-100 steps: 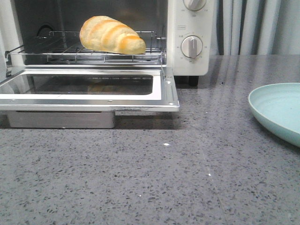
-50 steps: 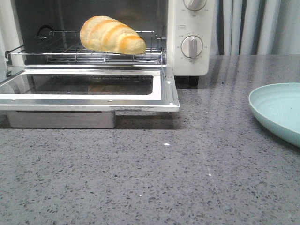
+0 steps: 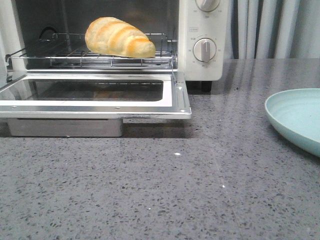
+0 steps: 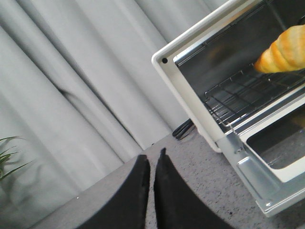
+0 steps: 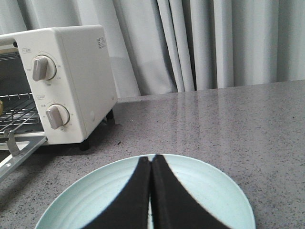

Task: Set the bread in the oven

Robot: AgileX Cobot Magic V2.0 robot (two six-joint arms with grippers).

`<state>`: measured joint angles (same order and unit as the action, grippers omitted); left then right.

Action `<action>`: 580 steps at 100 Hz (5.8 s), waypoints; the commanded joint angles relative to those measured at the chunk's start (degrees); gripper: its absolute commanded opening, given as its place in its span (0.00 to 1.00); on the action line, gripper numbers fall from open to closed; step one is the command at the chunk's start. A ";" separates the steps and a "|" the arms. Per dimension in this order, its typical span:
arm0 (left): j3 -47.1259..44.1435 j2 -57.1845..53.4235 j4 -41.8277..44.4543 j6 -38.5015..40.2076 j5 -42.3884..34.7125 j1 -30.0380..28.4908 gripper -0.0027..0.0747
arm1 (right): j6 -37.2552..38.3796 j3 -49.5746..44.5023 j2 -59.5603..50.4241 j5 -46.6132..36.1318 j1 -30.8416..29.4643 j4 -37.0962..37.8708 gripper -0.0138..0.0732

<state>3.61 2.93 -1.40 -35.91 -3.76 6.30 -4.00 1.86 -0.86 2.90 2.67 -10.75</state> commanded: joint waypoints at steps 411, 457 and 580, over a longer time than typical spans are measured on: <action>-5.26 -4.99 0.77 34.92 1.19 -3.53 0.01 | -0.51 1.50 -0.94 -4.73 -0.24 -0.01 0.11; -5.26 -4.99 0.77 34.92 1.19 -3.53 0.01 | -0.51 1.50 -0.94 -4.00 -0.24 2.94 0.11; -5.26 -4.99 0.77 34.92 1.19 -3.53 0.01 | -0.51 -3.23 -0.94 -4.84 -0.24 13.06 0.11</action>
<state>-0.33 -0.20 -0.54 -1.05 1.67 3.09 -4.00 -0.93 -0.86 3.56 2.67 2.33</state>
